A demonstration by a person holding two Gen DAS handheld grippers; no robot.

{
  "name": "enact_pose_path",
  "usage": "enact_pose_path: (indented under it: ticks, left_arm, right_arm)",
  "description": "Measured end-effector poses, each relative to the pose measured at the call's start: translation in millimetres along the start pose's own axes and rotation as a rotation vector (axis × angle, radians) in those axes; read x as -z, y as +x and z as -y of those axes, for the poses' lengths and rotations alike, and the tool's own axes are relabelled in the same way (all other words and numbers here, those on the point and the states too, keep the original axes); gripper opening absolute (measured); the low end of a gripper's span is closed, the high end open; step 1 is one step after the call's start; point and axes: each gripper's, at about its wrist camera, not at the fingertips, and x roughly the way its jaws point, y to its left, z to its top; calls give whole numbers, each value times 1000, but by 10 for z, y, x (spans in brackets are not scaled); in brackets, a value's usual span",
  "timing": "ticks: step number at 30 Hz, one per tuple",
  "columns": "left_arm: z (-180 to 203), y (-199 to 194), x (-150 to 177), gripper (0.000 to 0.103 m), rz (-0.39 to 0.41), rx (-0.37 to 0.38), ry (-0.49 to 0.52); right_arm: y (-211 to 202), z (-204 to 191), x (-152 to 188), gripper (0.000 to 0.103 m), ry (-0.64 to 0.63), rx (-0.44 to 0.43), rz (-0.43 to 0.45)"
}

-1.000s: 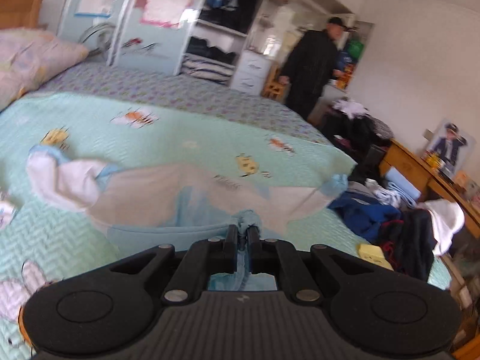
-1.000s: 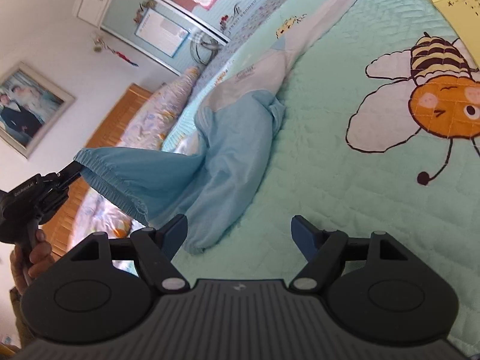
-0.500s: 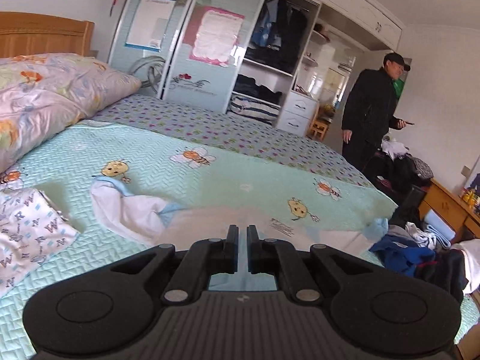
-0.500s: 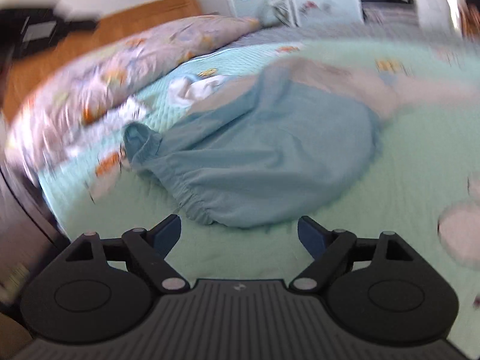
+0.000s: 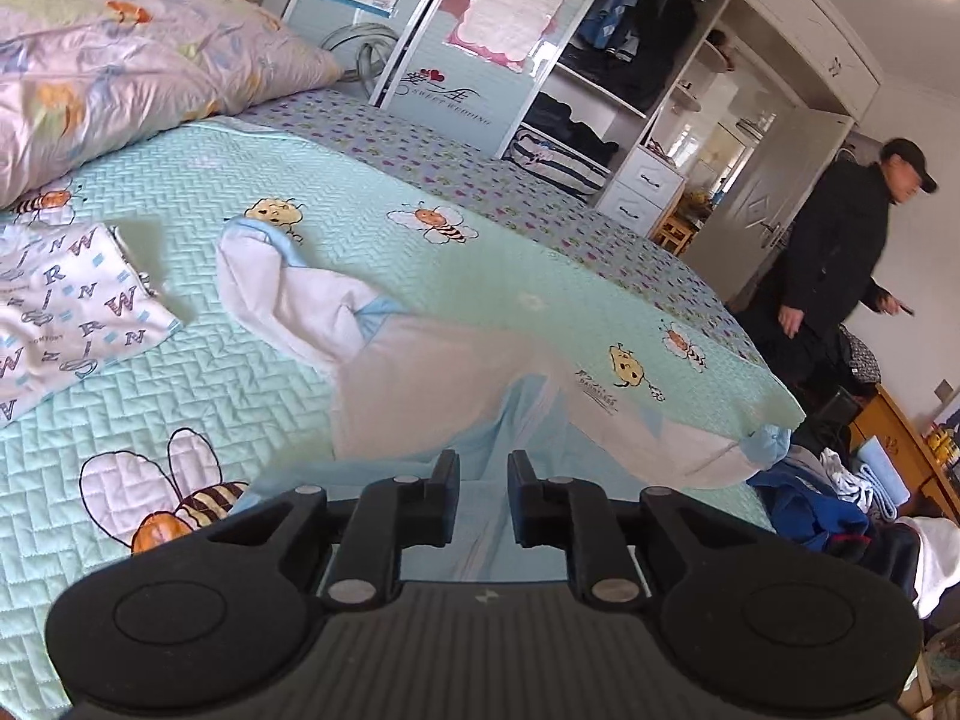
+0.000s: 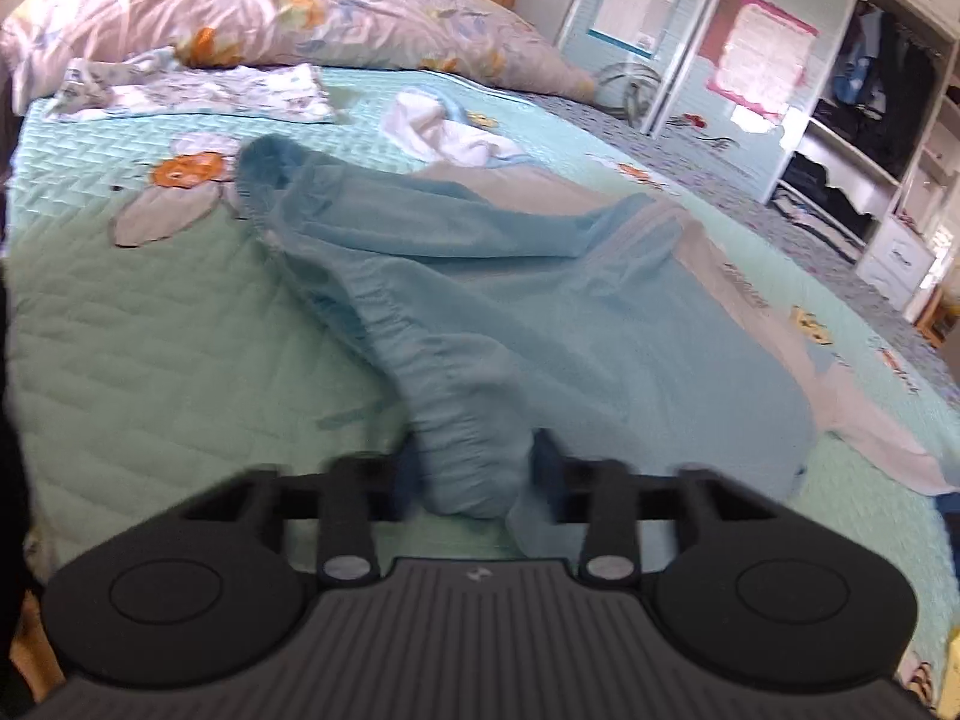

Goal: Fold clothes

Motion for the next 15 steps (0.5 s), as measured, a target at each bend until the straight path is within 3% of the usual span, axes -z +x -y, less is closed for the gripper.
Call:
enact_pose_path:
  ticks: [3,8,9,10,15]
  left_arm:
    - [-41,21,12,24,-12,-17,-1]
    - [-122,122,84,24,-54,-30,-32]
    - [-132,139,103,24,-63,-28,-36]
    - [-133,156,125,24,-71,-28,-32]
    - [-76,277,288,37,-129,-36,32]
  right_arm:
    - [-121,184,-60,22,59,-3,52]
    - [-577,591,-221,20,110,91,160]
    - [-671,682,-251,16,123,111,174]
    - [-765,772,-281,6,135,130,187]
    - [-976,1107,-156,6,221,125,134]
